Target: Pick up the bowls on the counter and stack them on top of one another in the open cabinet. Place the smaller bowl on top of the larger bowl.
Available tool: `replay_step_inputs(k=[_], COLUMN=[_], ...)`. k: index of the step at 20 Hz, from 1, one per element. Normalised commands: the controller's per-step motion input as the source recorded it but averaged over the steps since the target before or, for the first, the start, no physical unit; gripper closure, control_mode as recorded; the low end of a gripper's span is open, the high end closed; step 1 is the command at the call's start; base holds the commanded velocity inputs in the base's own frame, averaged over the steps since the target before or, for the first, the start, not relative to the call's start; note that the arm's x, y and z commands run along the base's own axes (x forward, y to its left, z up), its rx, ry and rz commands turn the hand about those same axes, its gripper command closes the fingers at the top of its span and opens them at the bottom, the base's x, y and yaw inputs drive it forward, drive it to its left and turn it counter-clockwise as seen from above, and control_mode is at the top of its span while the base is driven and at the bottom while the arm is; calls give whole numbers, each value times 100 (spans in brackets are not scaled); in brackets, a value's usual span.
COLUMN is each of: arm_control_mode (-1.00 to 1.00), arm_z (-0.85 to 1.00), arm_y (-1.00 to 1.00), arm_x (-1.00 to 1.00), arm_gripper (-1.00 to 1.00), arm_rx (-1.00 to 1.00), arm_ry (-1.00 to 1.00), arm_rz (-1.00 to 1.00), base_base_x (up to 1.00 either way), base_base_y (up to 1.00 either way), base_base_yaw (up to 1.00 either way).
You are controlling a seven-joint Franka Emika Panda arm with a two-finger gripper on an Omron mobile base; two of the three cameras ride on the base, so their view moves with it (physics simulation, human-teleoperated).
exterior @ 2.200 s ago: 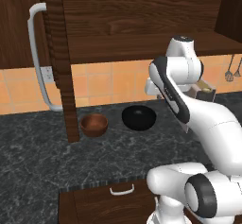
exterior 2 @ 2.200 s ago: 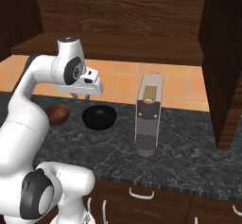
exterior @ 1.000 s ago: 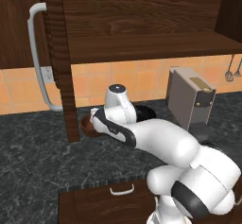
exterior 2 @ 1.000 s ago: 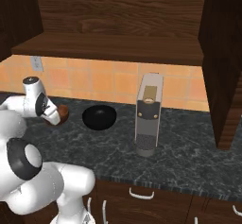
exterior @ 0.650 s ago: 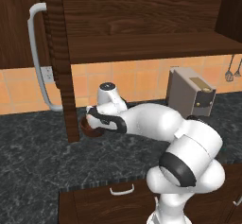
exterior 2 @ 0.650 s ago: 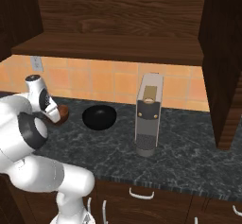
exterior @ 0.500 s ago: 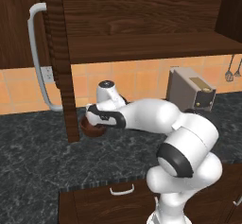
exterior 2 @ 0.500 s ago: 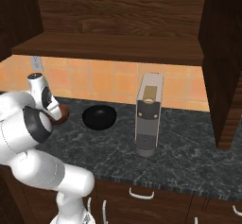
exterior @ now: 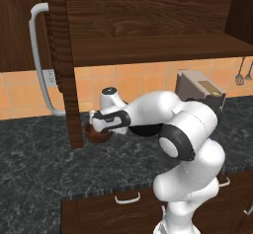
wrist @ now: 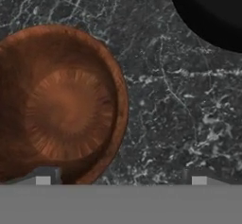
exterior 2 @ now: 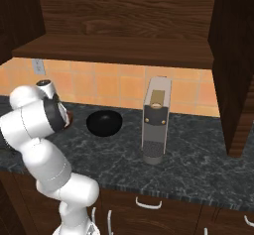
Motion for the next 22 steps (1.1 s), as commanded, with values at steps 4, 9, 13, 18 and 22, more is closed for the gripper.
replay_step_inputs(k=[4,9,13,18,22], arm_control_mode=[-100,-100,-100,-100,-100], arm_z=[-39,-28,-17,2,25], arm_y=[0,0,0,-4,-62], arm_x=[38,46,19,0,-29], arm_gripper=[-100,-100,100,100,100], arm_rx=[0,0,0,1,2], arm_ry=[0,0,1,-3,-11], arm_rz=[0,0,0,0,-8], base_base_x=[0,0,0,0,0], base_base_y=[0,0,0,0,0], base_base_yaw=[0,0,0,0,0])
